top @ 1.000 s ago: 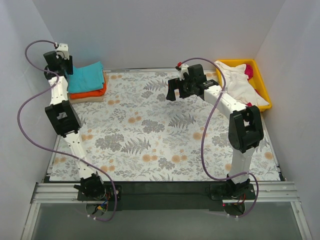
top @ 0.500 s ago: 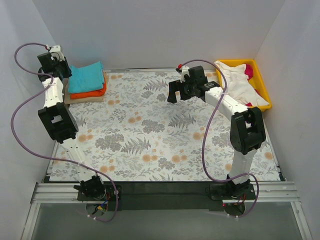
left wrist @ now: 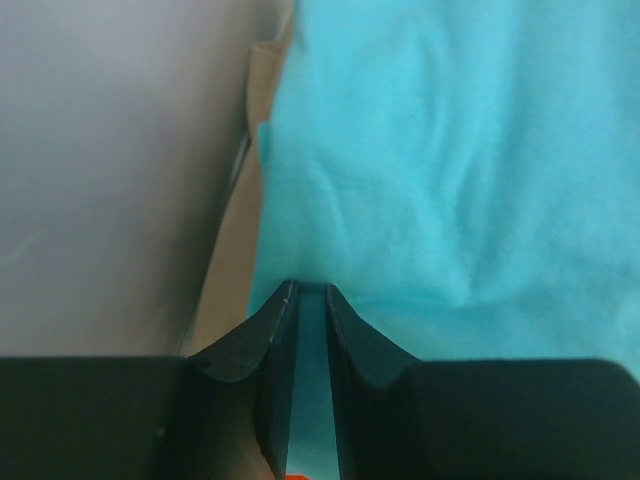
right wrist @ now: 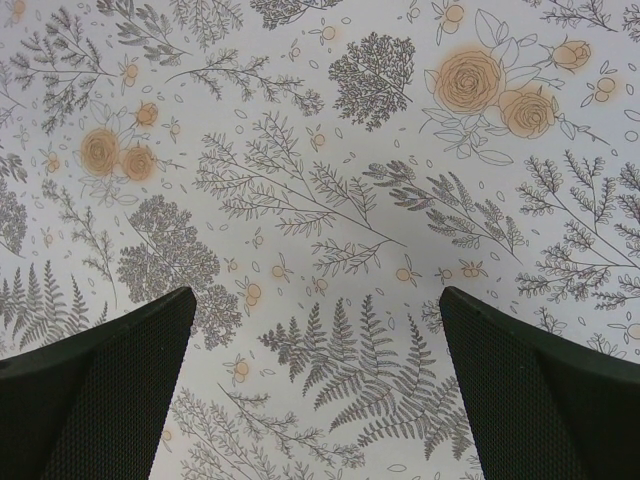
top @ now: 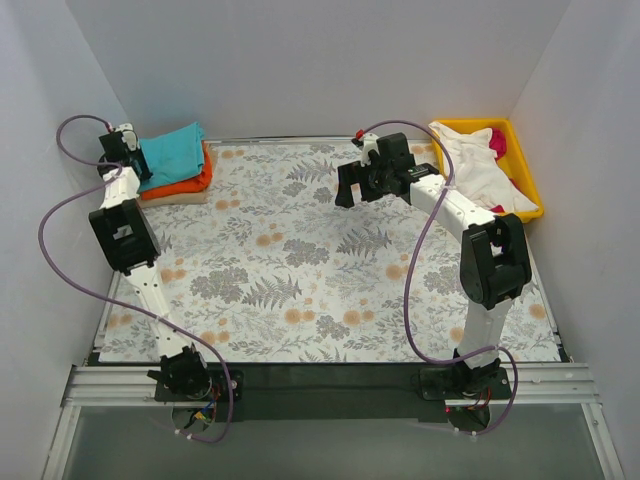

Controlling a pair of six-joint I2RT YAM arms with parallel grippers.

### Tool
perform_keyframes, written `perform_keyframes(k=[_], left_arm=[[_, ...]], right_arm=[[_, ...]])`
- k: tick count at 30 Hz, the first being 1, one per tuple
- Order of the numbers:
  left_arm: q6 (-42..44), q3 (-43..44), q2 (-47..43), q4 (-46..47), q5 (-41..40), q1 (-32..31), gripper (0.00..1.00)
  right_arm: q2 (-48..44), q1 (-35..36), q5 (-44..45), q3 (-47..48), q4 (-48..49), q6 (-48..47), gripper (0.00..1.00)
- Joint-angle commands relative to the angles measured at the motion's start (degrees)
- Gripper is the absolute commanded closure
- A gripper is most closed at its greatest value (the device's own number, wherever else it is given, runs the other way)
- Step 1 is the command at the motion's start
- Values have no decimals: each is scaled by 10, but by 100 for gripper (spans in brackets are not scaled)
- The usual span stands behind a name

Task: Fold and stack the t-shirts
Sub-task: Reset both grippers

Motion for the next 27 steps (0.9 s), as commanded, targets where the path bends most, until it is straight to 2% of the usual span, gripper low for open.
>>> perform_keyframes(k=[1,5,7,9,11,13,15,19,26,27], left_arm=[[16,18,-26,10,-67,4,81],[15,15,-57,8,-64,7,68],[17,24,-86,-4,-37,8,62],[20,27,-110,-30,15,8,49],[12,35,-146,-74,78,7,24],[2,60,-167,-112,103,2,19],[3,62,-204,-163,131,-11,5],[3,8,-288,-217,166,-44,4],[-12,-173,-438,-249,173,-129,2],[-18,-220,-453,-247,176,-145,2]], right_arm=[[-18,-4,-1,-1,3,-5,2],[-30,-3,-1,-1,1,-11,2],[-36,-3,3,1,-6,-18,2],[-47,-3,13,4,-21,-32,2],[-61,-5,20,3,-32,-42,2],[-74,-9,31,2,-51,-61,2],[-96,-17,43,-4,-67,-78,2],[-141,-45,59,-29,-93,-107,2],[-230,-144,48,-89,-158,-136,2],[-241,-154,45,-105,-170,-139,2]])
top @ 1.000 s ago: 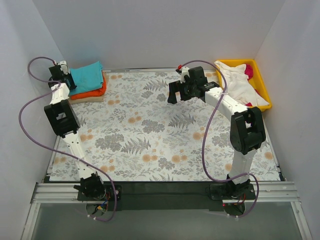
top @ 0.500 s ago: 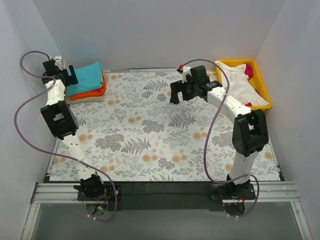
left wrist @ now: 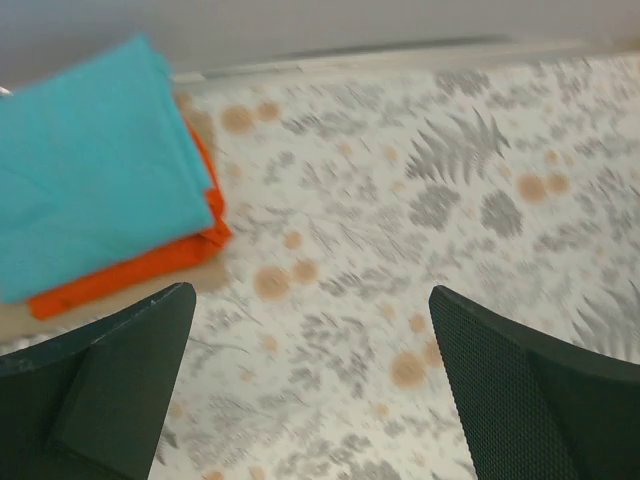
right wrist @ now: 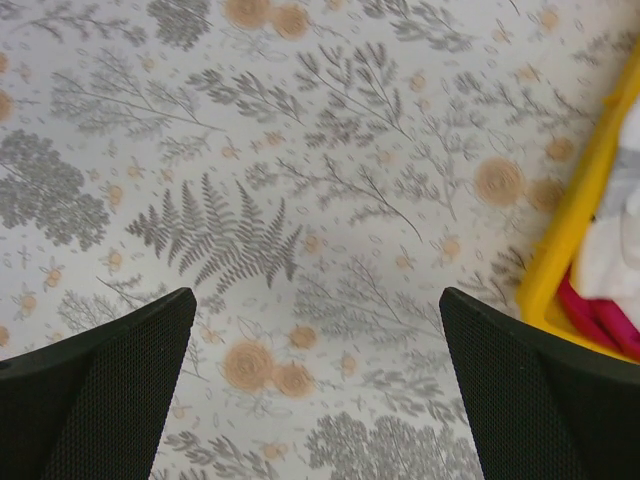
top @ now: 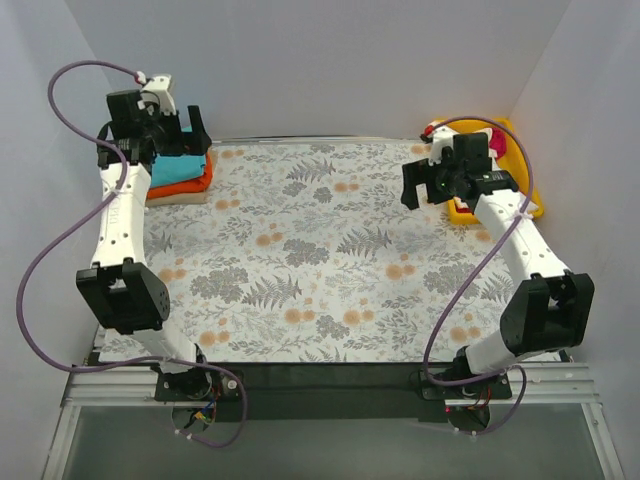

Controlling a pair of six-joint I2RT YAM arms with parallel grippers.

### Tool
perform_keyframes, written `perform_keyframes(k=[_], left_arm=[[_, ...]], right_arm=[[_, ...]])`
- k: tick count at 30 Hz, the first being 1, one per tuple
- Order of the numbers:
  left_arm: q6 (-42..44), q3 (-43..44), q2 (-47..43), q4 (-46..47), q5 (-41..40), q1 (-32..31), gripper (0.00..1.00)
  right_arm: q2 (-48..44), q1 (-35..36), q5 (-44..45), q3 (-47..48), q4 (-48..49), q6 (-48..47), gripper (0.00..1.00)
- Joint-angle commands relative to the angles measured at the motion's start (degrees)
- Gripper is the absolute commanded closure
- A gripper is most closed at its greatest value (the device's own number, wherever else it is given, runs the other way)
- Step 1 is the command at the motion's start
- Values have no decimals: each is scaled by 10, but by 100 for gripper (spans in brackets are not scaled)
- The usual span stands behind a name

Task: Fold and stack the t-shirts
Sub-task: Reset both grippers

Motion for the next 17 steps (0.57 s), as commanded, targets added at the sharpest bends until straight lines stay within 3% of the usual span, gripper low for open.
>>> perform_keyframes(k=[1,4,10,17], left_arm=[[-19,-112,-48,-48,25,-31,2],[-34,-216,-110,-32,21,-55,2],[-34,-382,-217,-10,34,-74,2],[-51,-460,-292,8,36,-74,2]], right_arm=[[-45,-41,-5,-35,-52,-27,2],[-89,-78,-14,-87,-62,-42,2],[-164,-86,-54,-191,-90,-72,2],[-207,-86,-67,-231,-107,-57,2]])
